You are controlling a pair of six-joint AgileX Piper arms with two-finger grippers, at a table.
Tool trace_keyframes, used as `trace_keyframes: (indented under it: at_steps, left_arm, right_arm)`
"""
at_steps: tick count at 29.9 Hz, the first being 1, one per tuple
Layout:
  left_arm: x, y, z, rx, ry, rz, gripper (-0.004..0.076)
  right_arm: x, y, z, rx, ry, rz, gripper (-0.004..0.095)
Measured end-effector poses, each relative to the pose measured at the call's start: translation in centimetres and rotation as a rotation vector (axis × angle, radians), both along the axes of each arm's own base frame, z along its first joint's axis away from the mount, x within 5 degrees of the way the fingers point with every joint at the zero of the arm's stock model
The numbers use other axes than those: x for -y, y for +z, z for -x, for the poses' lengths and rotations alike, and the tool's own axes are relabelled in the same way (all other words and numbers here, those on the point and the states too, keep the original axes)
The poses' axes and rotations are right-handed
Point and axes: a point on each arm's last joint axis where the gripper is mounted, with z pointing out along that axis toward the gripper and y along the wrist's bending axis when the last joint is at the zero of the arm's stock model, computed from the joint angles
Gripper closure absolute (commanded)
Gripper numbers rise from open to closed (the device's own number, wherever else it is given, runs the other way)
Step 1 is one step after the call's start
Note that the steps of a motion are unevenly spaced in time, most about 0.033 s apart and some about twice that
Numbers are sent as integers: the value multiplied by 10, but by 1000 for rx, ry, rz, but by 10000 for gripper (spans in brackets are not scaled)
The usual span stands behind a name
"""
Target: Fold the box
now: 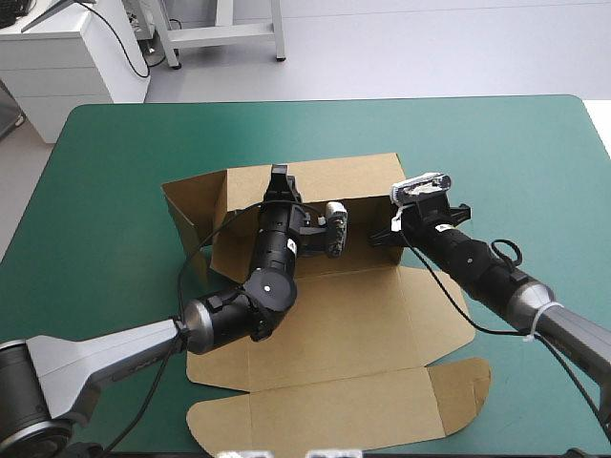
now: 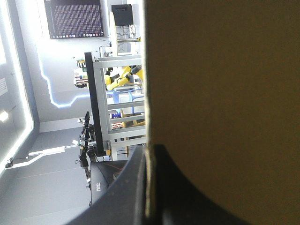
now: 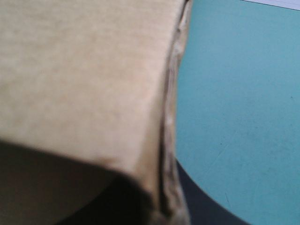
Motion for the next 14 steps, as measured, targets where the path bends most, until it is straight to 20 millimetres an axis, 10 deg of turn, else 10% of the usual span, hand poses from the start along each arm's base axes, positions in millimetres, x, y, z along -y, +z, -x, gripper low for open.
trace_keyframes:
  at_steps: [8, 14]
  left_arm:
    - [0, 0, 0, -1, -3, 0, 693]
    - [4, -2, 1, -25, -40, 41, 475]
  right_arm:
    - [1, 0, 0, -14, 7, -9, 927]
    - [4, 1, -2, -42, 39, -17, 927]
